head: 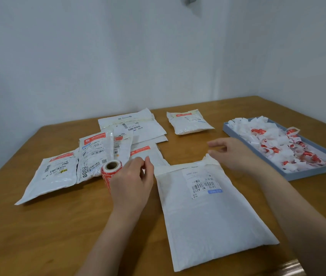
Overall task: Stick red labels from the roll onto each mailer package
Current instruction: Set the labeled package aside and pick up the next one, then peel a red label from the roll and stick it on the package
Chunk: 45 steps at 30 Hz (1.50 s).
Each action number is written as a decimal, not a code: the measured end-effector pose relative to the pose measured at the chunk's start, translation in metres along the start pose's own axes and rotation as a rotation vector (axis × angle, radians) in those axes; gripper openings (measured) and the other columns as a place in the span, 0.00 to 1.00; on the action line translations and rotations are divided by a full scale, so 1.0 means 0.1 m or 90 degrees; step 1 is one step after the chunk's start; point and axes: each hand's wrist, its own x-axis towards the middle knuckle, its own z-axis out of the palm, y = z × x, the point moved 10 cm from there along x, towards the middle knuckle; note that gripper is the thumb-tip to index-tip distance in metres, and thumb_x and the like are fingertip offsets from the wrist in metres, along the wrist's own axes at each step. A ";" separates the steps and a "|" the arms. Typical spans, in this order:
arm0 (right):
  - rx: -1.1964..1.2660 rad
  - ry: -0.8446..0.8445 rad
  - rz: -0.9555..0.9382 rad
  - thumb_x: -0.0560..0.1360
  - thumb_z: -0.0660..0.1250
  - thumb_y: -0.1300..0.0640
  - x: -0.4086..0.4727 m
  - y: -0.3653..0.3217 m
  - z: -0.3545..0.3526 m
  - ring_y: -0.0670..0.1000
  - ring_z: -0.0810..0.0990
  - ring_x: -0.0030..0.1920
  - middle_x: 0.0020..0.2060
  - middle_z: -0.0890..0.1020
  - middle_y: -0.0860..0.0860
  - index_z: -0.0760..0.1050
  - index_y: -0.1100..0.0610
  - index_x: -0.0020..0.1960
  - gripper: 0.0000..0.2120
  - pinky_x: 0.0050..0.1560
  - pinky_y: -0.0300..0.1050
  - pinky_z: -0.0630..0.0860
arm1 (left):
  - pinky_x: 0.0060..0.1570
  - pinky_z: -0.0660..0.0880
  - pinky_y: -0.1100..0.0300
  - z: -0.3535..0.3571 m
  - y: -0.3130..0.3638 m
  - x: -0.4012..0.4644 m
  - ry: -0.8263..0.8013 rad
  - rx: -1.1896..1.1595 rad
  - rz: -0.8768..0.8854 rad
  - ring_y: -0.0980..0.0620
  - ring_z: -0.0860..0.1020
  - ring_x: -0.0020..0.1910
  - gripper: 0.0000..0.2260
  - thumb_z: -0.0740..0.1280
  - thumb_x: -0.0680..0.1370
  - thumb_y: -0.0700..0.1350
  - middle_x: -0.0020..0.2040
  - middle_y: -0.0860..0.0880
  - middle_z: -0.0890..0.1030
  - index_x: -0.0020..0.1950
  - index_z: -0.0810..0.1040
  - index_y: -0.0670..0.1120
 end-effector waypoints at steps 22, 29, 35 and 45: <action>-0.215 -0.051 0.110 0.74 0.68 0.42 0.11 -0.03 0.53 0.53 0.70 0.67 0.70 0.69 0.52 0.64 0.54 0.73 0.32 0.57 0.44 0.70 | 0.35 0.70 0.70 0.56 -0.12 -0.25 -0.300 -0.181 0.046 0.58 0.74 0.34 0.09 0.65 0.79 0.45 0.35 0.56 0.75 0.42 0.80 0.42; -0.242 -0.035 0.110 0.74 0.67 0.40 0.16 -0.05 0.51 0.55 0.72 0.64 0.67 0.70 0.54 0.67 0.54 0.70 0.30 0.60 0.49 0.73 | 0.36 0.76 0.57 0.48 -0.09 -0.24 -0.268 -0.176 0.075 0.56 0.75 0.36 0.10 0.63 0.79 0.46 0.38 0.52 0.78 0.44 0.81 0.43; -0.170 -0.039 0.011 0.76 0.66 0.44 0.11 -0.52 0.55 0.53 0.69 0.68 0.70 0.68 0.51 0.66 0.52 0.72 0.28 0.63 0.48 0.68 | 0.36 0.74 0.58 -0.19 -0.11 -0.08 0.062 -0.185 0.130 0.51 0.76 0.37 0.10 0.63 0.76 0.40 0.37 0.45 0.80 0.40 0.80 0.38; 0.118 -0.073 -0.244 0.77 0.67 0.52 -0.08 -1.38 1.17 0.38 0.77 0.55 0.57 0.79 0.39 0.78 0.48 0.60 0.12 0.49 0.29 0.72 | 0.55 0.74 0.50 -0.21 -1.00 0.01 0.078 -0.251 -0.197 0.57 0.73 0.54 0.10 0.60 0.73 0.39 0.49 0.56 0.76 0.44 0.81 0.45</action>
